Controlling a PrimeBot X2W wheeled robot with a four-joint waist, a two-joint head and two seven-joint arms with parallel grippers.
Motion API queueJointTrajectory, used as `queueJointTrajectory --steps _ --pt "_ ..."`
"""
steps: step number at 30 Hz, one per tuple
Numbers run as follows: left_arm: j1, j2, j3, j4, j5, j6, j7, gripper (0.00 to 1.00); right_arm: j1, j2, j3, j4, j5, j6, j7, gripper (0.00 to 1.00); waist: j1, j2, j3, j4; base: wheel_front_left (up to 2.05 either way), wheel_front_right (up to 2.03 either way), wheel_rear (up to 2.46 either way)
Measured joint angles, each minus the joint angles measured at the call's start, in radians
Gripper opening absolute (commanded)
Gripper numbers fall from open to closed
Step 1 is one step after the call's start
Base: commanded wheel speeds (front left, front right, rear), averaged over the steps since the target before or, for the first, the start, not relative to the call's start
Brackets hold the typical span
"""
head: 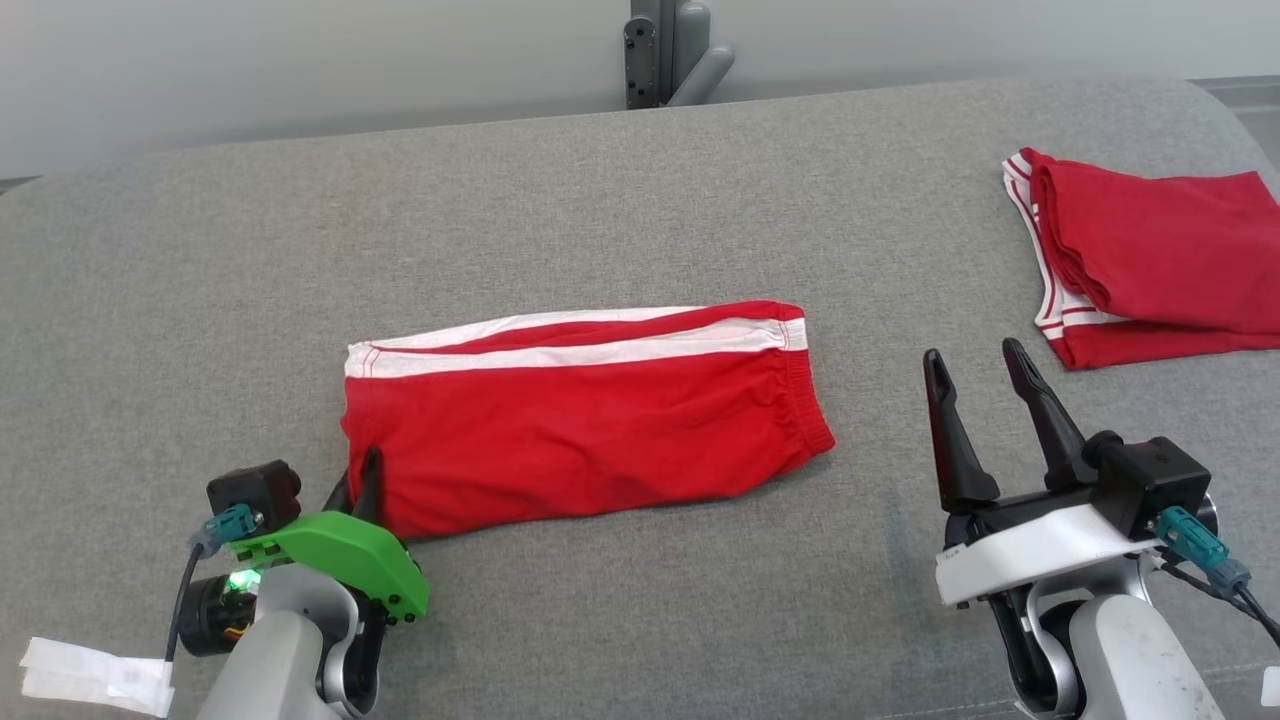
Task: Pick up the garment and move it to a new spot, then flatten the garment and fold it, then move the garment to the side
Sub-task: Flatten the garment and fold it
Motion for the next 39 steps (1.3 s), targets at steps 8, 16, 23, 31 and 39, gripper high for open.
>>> queueJointTrajectory --steps 8,16,23,31,39 --pt "-0.002 0.014 0.009 0.000 -0.005 0.038 0.016 0.46 0.000 0.000 -0.012 0.007 -0.001 0.000 0.012 1.00 0.0000 0.0000 0.014 -0.024 0.00 0.00 0.00" --pt "0.018 0.038 0.000 -0.054 0.033 0.049 -0.081 1.00 0.007 0.000 -0.033 0.027 -0.001 0.000 0.030 1.00 0.0000 0.0000 0.013 -0.010 0.00 0.00 0.00" --pt "0.083 0.052 -0.004 -0.155 0.068 0.069 -0.133 1.00 0.010 0.000 -0.046 0.066 -0.001 0.000 0.048 1.00 0.0000 0.0000 0.000 0.027 0.00 0.00 0.00" --pt "0.187 0.048 0.005 -0.309 0.105 0.096 -0.149 1.00 0.011 0.000 -0.039 0.148 0.011 0.000 0.062 1.00 0.0000 0.0000 -0.023 0.077 0.00 0.00 0.00" --pt "0.263 0.011 0.024 -0.422 0.115 0.105 -0.153 1.00 -0.023 0.000 -0.019 0.303 0.041 0.000 0.051 1.00 0.0000 0.0000 -0.033 0.138 0.00 0.00 0.00"
